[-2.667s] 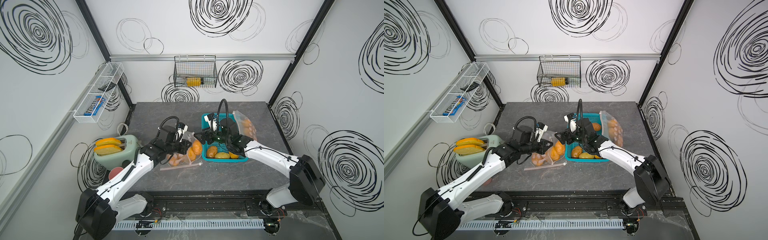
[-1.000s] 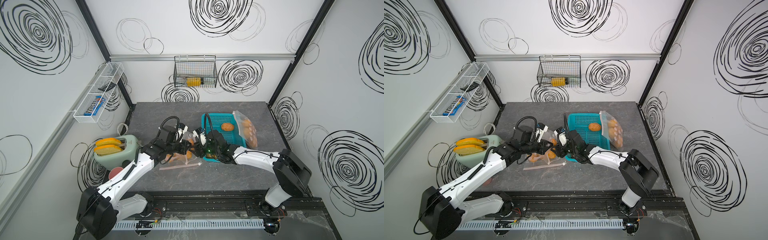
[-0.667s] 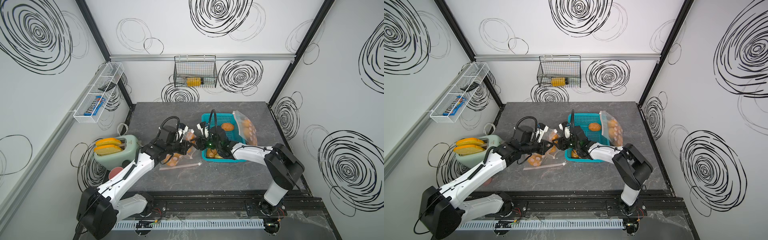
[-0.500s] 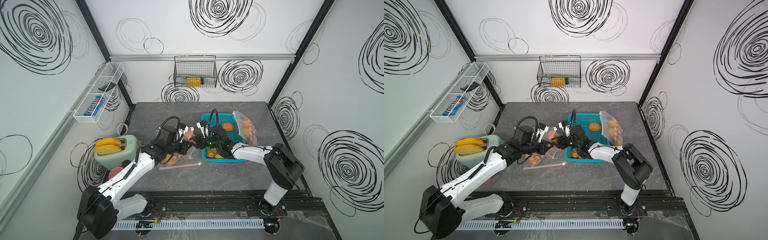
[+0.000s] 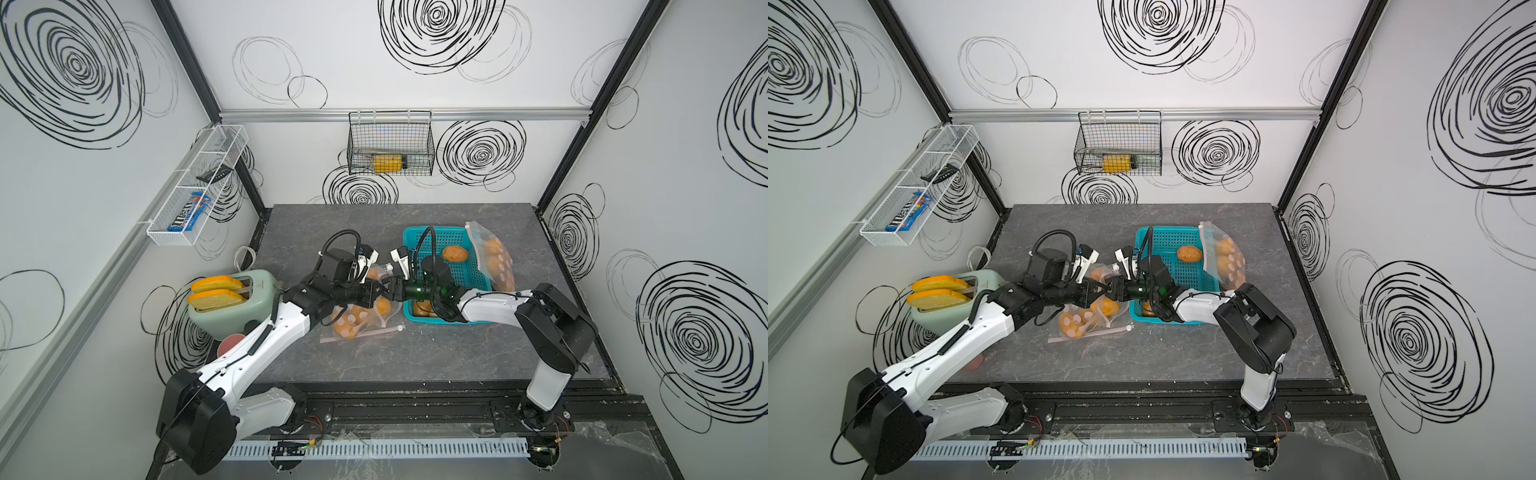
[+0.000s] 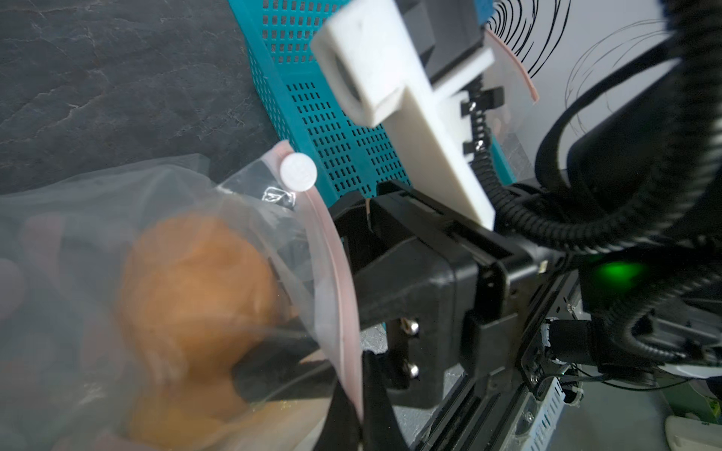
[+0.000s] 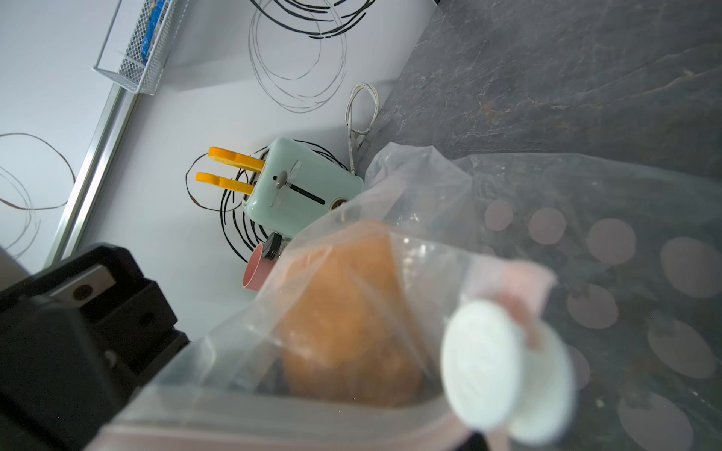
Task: Put the potatoes into a zipper bag and zip it
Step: Adjust the zipper food storage bag in the zipper food storage bag.
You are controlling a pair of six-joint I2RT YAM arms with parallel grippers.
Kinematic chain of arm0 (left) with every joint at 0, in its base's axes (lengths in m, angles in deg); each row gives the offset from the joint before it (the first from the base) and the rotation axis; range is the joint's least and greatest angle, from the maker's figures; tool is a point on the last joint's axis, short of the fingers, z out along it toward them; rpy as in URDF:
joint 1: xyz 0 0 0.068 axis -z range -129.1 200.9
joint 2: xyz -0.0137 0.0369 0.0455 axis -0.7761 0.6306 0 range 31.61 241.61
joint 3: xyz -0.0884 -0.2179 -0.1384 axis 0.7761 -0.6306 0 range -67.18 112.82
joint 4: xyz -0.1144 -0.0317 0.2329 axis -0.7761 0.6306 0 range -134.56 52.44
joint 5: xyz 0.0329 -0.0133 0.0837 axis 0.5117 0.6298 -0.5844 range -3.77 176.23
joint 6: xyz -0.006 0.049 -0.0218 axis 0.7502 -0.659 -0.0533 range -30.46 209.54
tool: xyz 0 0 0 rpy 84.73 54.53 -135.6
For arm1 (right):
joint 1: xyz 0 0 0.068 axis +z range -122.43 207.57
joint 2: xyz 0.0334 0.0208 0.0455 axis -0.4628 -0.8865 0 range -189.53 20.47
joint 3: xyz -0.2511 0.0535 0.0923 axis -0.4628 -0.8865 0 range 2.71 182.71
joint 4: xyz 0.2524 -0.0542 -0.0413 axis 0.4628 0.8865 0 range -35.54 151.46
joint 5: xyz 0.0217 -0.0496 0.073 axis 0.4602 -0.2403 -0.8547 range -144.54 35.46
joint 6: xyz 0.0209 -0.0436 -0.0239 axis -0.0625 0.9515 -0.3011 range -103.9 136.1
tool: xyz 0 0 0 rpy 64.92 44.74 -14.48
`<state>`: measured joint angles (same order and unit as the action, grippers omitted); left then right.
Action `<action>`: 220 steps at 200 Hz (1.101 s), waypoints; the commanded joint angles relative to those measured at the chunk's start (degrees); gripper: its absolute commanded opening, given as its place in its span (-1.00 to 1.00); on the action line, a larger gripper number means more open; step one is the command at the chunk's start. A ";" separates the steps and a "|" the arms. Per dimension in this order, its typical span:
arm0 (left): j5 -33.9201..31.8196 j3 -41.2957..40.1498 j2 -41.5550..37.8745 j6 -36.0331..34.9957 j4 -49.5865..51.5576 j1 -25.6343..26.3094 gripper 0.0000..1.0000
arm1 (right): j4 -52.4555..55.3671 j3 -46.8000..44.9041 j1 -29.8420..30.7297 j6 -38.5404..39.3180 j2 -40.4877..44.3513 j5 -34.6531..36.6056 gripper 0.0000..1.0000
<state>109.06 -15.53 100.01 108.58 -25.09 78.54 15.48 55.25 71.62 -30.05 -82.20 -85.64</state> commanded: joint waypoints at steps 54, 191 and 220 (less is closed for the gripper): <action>3.25 1.60 0.17 -1.15 -1.74 0.84 -1.00 | 4.09 2.73 0.62 -1.25 0.49 1.49 0.39; -5.03 2.66 -3.62 -1.17 2.09 0.58 -1.00 | 26.86 -0.89 -3.40 21.73 18.86 14.48 0.44; -9.13 2.27 -6.45 -1.35 5.64 -0.37 -1.00 | 27.15 -0.52 -3.38 23.08 17.88 13.45 0.46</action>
<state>104.32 -14.67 97.00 107.86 -21.92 79.20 40.77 55.68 68.45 -10.31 -63.53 -73.88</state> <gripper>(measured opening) 0.050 0.728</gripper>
